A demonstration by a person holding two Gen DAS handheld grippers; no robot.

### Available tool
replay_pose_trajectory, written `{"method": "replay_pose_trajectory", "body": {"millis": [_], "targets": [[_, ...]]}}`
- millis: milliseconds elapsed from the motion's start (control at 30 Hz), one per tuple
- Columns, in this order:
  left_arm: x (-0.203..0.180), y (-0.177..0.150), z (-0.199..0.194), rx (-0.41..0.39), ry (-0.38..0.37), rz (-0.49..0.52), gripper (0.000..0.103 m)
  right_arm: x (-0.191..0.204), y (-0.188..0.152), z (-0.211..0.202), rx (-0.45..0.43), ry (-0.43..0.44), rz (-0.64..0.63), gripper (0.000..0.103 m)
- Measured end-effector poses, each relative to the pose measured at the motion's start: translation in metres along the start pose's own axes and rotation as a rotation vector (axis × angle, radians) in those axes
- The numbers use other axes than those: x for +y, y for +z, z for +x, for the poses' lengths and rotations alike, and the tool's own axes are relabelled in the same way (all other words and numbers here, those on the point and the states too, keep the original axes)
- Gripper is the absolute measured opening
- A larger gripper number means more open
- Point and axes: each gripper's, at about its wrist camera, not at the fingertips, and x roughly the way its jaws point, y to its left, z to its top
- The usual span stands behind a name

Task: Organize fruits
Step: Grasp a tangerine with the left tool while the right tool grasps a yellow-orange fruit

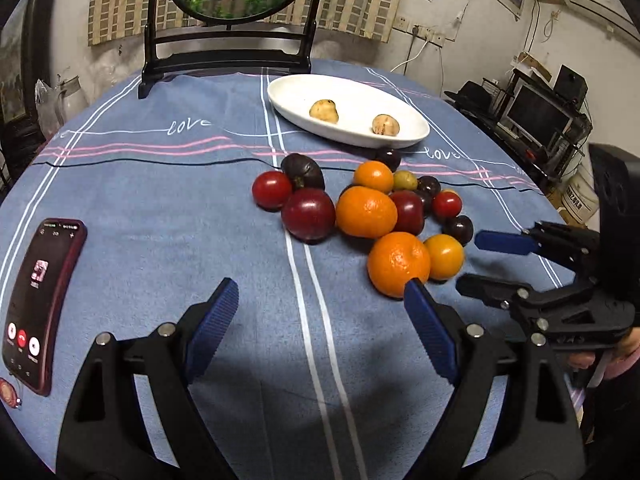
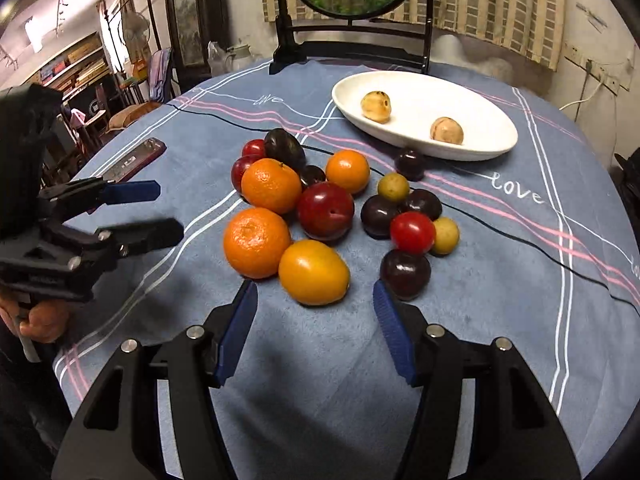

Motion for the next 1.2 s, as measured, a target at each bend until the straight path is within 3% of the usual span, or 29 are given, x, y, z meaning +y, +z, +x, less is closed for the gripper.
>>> {"method": "replay_pose_trajectory", "body": {"millis": [233, 500, 700, 867, 933, 1200], "targets": [[0.004, -0.002, -0.002, -0.004, -0.027, -0.018, 0.086, 0.004, 0.003, 0.024, 0.064, 0.001, -0.051, 0.055], [0.003, -0.001, -0.001, 0.002, -0.051, -0.016, 0.086, 0.000, 0.005, 0.028, 0.065, 0.046, -0.065, 0.042], [-0.013, -0.001, 0.004, 0.017, -0.062, 0.047, 0.082, -0.031, 0.003, 0.014, -0.023, 0.135, 0.080, 0.042], [-0.030, 0.006, 0.020, 0.062, -0.099, 0.057, 0.060, -0.046, 0.005, -0.005, -0.107, 0.157, 0.164, 0.042], [-0.037, 0.010, 0.027, 0.079, -0.116, 0.060, 0.060, -0.046, 0.005, -0.007, -0.112, 0.157, 0.169, 0.042], [-0.057, 0.015, 0.042, 0.099, -0.063, 0.111, 0.060, -0.044, 0.005, -0.009, -0.114, 0.163, 0.165, 0.042]]}}
